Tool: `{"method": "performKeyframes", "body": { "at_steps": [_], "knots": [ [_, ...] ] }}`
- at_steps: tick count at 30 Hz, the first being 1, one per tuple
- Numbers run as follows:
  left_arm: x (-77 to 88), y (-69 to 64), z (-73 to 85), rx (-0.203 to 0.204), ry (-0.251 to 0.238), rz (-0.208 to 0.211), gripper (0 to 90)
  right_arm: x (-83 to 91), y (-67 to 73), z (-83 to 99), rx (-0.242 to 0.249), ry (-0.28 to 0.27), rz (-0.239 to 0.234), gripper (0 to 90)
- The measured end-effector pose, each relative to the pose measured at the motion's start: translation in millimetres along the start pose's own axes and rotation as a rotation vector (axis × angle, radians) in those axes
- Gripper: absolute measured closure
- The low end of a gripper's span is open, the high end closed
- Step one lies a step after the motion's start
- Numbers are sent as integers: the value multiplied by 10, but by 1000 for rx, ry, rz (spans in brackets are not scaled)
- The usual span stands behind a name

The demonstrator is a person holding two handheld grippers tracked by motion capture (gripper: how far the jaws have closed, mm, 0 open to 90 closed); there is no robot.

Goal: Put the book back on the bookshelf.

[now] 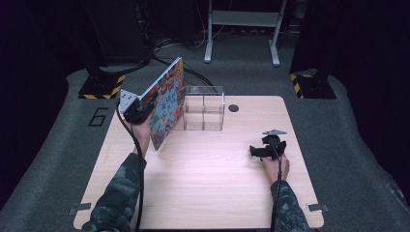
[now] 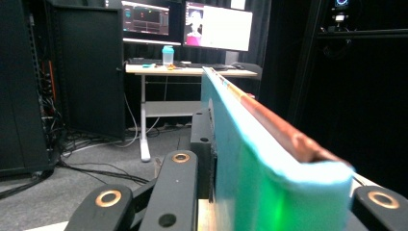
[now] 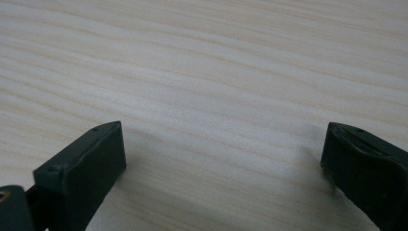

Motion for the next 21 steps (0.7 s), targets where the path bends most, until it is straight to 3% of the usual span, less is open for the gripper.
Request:
{"method": "performKeyframes", "body": {
  "at_steps": [11, 13, 16, 21],
  "knots": [
    [43, 35, 76, 14, -14, 5, 793, 0, 3, 0, 4, -1, -2, 14],
    [71, 53, 93, 31, -15, 2, 791, 1, 4, 0, 3, 0, -2, 14],
    [102, 98, 110, 57, -11, 1, 789, 1, -1, 1, 9, 1, -6, 14],
    [103, 88, 89, 61, 16, 10, 786, 2, 0, 1, 9, 1, -7, 15]
  ]
}}
Point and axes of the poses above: each handheld gripper's, and its own axes: x roughly backward along the jaws, z roughly out of its underside, y roughly to its left, the point moved 4 cm from there along -x, roughly forward along the jaws, and after that the axes turned 10 degrees about -y, right-handed, at the moved point
